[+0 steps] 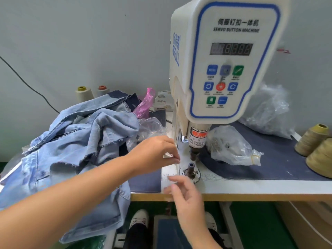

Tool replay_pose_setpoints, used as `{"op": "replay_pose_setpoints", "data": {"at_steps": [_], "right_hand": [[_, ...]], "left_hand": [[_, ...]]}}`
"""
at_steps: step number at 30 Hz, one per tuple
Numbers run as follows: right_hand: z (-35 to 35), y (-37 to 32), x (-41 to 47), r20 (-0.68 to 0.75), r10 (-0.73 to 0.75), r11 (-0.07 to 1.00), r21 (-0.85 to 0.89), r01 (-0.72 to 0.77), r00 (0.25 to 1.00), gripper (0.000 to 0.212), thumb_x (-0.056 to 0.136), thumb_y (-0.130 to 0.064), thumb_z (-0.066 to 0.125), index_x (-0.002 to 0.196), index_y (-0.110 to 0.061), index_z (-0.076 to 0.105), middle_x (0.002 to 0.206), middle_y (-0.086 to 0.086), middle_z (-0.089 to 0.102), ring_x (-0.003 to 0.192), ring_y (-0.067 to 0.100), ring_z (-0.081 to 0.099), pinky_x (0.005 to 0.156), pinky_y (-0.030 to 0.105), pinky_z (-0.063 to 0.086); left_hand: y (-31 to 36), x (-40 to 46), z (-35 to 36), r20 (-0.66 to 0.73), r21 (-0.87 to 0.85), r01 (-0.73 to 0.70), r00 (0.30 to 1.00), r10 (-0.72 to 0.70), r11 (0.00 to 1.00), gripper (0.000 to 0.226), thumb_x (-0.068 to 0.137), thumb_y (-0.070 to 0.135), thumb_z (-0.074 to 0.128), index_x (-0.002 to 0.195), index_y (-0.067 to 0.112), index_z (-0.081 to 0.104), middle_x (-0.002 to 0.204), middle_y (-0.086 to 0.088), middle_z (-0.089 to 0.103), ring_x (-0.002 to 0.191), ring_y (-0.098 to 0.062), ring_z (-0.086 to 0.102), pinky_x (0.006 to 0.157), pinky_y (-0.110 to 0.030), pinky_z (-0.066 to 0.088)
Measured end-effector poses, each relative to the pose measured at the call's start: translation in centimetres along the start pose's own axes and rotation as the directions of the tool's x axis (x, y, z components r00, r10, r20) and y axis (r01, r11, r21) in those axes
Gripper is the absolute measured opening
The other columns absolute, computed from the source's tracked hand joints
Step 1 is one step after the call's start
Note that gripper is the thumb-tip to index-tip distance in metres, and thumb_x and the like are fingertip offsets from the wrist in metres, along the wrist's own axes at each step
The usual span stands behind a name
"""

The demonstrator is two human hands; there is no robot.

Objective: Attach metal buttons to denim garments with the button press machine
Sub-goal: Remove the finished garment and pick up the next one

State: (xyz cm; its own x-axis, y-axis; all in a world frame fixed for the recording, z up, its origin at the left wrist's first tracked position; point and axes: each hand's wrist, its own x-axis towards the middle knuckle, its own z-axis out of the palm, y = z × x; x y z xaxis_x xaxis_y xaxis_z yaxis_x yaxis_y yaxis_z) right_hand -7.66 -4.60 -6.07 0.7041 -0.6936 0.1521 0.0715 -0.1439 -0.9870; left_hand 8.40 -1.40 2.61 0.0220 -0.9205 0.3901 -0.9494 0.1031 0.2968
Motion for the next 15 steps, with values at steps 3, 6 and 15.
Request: {"op": "replay_pose_setpoints", "data": {"at_steps": [3, 6, 15], "right_hand": [[-4.2, -0.7, 1.1, -0.217, 0.030, 0.999, -0.014, -0.034, 0.976, 0.022, 0.093, -0.009, 0.056, 0.088, -0.029, 0.065, 0.077, -0.004, 0.070, 0.074, 0.012, 0.068, 0.068, 0.024, 0.057], [-6.2, -1.1, 1.8, -0.215, 0.008, 0.998, -0.065, -0.023, 0.977, 0.018, 0.093, -0.011, 0.055, 0.090, -0.026, 0.064, 0.076, -0.005, 0.069, 0.075, 0.011, 0.067, 0.074, 0.025, 0.055], [-8.3, 0.7, 0.3, -0.198, 0.053, 0.996, -0.063, -0.067, 0.979, 0.022, 0.093, -0.005, 0.053, 0.092, -0.023, 0.065, 0.075, -0.003, 0.068, 0.078, 0.010, 0.065, 0.081, 0.026, 0.052]], "left_hand": [[0.9, 0.8, 2.4, 0.005, -0.094, 0.123, 0.992, -0.123, 0.988, 0.011, 0.083, 0.024, 0.075, 0.081, 0.014, 0.074, 0.079, 0.006, 0.066, 0.074, -0.007, 0.057, 0.068, -0.021, 0.045], [1.3, 1.6, 3.5, 0.012, -0.130, 0.209, 0.978, -0.210, 0.969, 0.014, 0.083, 0.025, 0.075, 0.078, 0.012, 0.070, 0.073, 0.008, 0.059, 0.068, -0.006, 0.054, 0.061, -0.012, 0.036], [1.9, 2.0, 2.4, 0.154, -0.044, 0.213, 0.967, -0.204, 0.976, 0.015, 0.090, 0.025, 0.066, 0.098, 0.015, 0.074, 0.092, 0.004, 0.071, 0.087, -0.011, 0.063, 0.080, -0.033, 0.051]]}}
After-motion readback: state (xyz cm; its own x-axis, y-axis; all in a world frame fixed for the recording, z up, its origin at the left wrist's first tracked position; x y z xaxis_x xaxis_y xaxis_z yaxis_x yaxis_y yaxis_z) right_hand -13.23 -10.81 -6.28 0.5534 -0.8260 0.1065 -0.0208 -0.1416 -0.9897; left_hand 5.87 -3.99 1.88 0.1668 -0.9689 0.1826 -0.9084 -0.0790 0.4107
